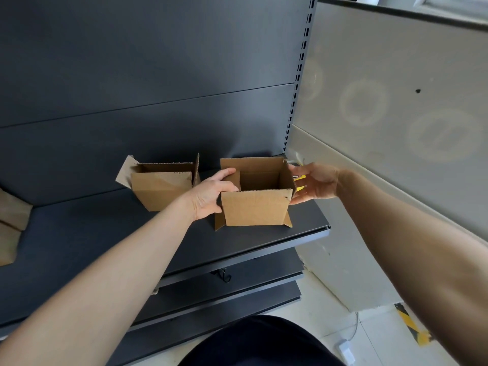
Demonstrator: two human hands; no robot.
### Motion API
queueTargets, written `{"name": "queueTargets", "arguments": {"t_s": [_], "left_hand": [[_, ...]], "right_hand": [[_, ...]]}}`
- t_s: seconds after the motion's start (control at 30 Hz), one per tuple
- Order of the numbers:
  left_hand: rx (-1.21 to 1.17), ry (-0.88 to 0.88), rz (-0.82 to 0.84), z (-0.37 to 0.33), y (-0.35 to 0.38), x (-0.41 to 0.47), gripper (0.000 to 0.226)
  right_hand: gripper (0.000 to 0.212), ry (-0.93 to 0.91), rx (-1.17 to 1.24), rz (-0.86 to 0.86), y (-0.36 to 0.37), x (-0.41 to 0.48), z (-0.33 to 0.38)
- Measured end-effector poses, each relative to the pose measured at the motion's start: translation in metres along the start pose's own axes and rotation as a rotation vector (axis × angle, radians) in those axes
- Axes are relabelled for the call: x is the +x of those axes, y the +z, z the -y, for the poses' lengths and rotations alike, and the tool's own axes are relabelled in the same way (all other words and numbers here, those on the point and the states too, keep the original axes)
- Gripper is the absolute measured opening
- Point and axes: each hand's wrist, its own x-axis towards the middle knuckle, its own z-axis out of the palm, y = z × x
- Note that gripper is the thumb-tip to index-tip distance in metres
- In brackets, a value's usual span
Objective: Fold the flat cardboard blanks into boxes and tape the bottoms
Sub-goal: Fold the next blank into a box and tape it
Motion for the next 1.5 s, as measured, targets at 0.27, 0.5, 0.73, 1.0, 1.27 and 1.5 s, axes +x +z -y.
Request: {"name": "queueTargets", "arguments": {"t_s": [0.27,0.5,0.73,1.0,1.27,1.5], "left_hand": [[-0.006,-0.046,-0.021,0.020,-0.006,0.009,0.060],[-0.035,-0.025,-0.019,0.029,-0.011,0.012,0.060],[-0.080,0.002,0.004,0.031,-0.012,0.014,0.070],[-0.022,-0.028,0.040,0.033,-0.012,0.018,0.071],[-0.036,-0.015,0.062,0.037,-0.013,0.016,0.071],[-0.010,-0.019,0.080,0.033,-0.013,0.014,0.087]], "right_hand": [[0.023,0.025,0.026,-0.004,0.009,0.008,-0.012],[0.016,0.042,-0.093,-0.050,0.019,0.014,-0.015],[0.018,0.029,-0.071,-0.026,0.018,0.011,-0.018],[0.026,0.060,-0.251,-0.090,0.024,0.023,-0.018],[0.042,0.057,-0.527,-0.264,0.043,0.039,-0.017],[0.042,0.064,-0.430,-0.215,0.040,0.038,-0.018]]}}
